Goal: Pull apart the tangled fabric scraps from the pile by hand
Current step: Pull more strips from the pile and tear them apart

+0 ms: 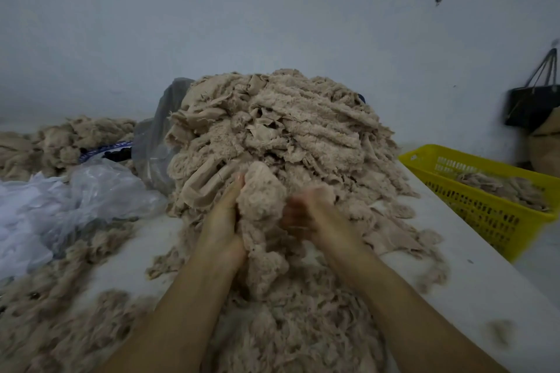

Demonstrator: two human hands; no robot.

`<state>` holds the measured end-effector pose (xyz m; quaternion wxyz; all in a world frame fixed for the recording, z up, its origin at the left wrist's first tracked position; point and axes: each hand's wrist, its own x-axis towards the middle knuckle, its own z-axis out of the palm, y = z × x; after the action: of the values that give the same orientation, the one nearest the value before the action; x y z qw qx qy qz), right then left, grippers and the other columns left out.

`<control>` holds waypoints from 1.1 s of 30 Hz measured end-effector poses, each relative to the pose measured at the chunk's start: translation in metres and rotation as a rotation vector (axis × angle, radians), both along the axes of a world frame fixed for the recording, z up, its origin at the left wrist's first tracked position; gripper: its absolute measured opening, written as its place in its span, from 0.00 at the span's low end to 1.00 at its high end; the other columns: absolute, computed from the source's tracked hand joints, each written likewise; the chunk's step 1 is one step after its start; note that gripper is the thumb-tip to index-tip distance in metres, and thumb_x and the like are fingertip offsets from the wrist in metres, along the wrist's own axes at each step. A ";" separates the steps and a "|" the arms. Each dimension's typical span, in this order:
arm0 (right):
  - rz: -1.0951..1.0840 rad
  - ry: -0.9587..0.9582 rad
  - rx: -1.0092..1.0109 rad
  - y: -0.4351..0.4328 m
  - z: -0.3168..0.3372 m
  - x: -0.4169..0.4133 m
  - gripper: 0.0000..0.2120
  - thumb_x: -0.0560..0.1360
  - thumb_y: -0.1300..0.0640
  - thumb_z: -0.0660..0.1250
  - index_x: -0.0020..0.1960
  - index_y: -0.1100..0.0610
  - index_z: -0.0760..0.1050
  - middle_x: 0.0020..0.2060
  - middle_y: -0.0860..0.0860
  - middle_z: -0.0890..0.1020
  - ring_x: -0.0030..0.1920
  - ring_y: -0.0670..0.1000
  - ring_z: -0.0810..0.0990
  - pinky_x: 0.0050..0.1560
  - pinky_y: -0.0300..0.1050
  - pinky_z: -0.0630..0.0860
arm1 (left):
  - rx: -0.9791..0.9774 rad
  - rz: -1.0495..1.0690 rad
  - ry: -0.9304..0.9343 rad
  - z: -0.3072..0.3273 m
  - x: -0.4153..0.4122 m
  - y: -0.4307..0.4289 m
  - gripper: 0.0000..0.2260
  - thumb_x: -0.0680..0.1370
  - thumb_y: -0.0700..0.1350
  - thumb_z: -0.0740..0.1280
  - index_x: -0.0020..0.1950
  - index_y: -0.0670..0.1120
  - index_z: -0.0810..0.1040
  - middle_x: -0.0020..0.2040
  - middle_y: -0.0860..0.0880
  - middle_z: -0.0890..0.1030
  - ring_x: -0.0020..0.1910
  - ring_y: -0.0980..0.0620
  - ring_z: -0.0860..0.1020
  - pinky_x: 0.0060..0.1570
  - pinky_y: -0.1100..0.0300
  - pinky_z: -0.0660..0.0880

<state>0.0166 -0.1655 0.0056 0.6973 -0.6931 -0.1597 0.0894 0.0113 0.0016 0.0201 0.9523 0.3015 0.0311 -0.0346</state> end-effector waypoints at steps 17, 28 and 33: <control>0.033 0.329 0.590 -0.009 0.012 0.009 0.16 0.82 0.51 0.59 0.59 0.60 0.80 0.57 0.59 0.83 0.57 0.57 0.83 0.50 0.52 0.82 | 0.645 0.324 -0.252 0.003 -0.002 -0.006 0.08 0.83 0.47 0.64 0.59 0.54 0.81 0.56 0.55 0.84 0.55 0.56 0.83 0.43 0.63 0.80; 0.027 0.049 0.283 0.003 0.002 0.002 0.15 0.72 0.39 0.70 0.56 0.43 0.81 0.60 0.58 0.81 0.61 0.58 0.80 0.65 0.62 0.74 | 0.984 0.286 -0.337 -0.008 -0.010 -0.022 0.11 0.82 0.46 0.66 0.45 0.60 0.83 0.44 0.56 0.85 0.44 0.61 0.83 0.41 0.69 0.78; -0.060 -0.065 0.002 0.009 -0.001 0.000 0.20 0.76 0.35 0.65 0.61 0.47 0.77 0.54 0.45 0.83 0.53 0.44 0.81 0.51 0.45 0.78 | 0.917 0.274 -0.284 -0.010 -0.007 -0.018 0.09 0.82 0.48 0.66 0.44 0.55 0.83 0.44 0.47 0.84 0.44 0.49 0.82 0.47 0.53 0.79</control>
<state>0.0167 -0.1567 0.0044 0.6947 -0.6993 -0.1618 0.0457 0.0045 -0.0162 0.0098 0.7123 0.6841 -0.0476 0.1497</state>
